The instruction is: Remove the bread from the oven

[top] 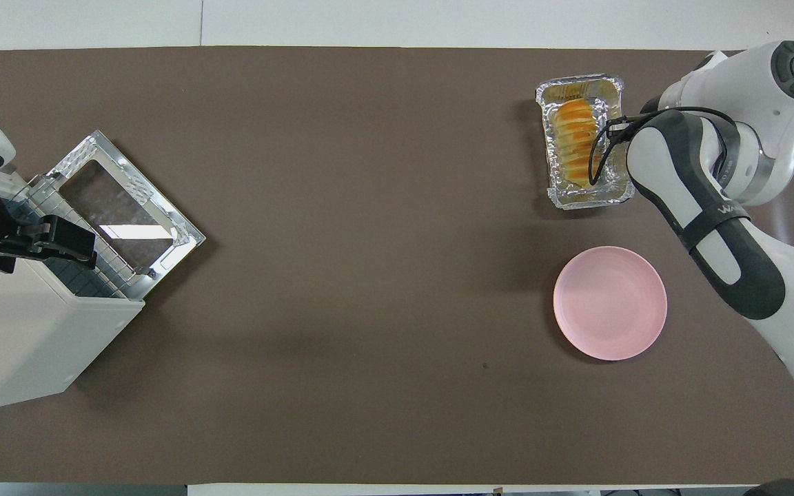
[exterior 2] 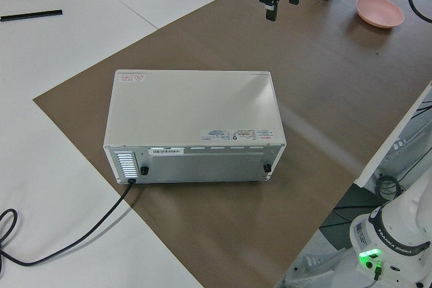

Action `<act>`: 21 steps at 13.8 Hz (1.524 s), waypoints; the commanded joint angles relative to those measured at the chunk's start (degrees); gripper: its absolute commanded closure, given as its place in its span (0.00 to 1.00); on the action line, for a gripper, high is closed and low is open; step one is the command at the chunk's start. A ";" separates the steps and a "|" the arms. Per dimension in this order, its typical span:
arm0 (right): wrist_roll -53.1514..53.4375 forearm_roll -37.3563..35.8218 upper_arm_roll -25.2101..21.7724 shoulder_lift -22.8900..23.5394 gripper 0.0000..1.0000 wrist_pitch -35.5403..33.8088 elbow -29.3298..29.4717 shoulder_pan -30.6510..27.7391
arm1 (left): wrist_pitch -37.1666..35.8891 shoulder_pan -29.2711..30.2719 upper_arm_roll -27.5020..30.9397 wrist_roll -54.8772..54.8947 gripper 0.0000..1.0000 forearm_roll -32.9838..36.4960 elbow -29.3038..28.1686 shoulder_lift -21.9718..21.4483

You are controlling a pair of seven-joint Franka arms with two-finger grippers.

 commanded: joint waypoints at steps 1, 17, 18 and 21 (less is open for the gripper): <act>0.27 0.96 0.55 -0.38 0.01 1.13 -1.15 -0.27 | 0.80 0.68 -0.12 0.63 0.00 -0.99 -1.34 -1.33; 6.86 -14.60 0.29 -0.03 0.00 -6.00 2.02 5.88 | 0.80 0.68 -0.12 0.63 0.00 -0.99 -1.34 -1.33; 7.04 -14.60 0.20 0.06 0.00 -5.29 1.75 6.23 | 0.80 0.68 -0.12 0.63 0.00 -0.99 -1.34 -1.33; 7.48 -14.60 0.20 1.37 0.00 -3.80 1.84 6.24 | 0.80 0.68 -0.12 0.63 0.00 -0.99 -1.34 -1.33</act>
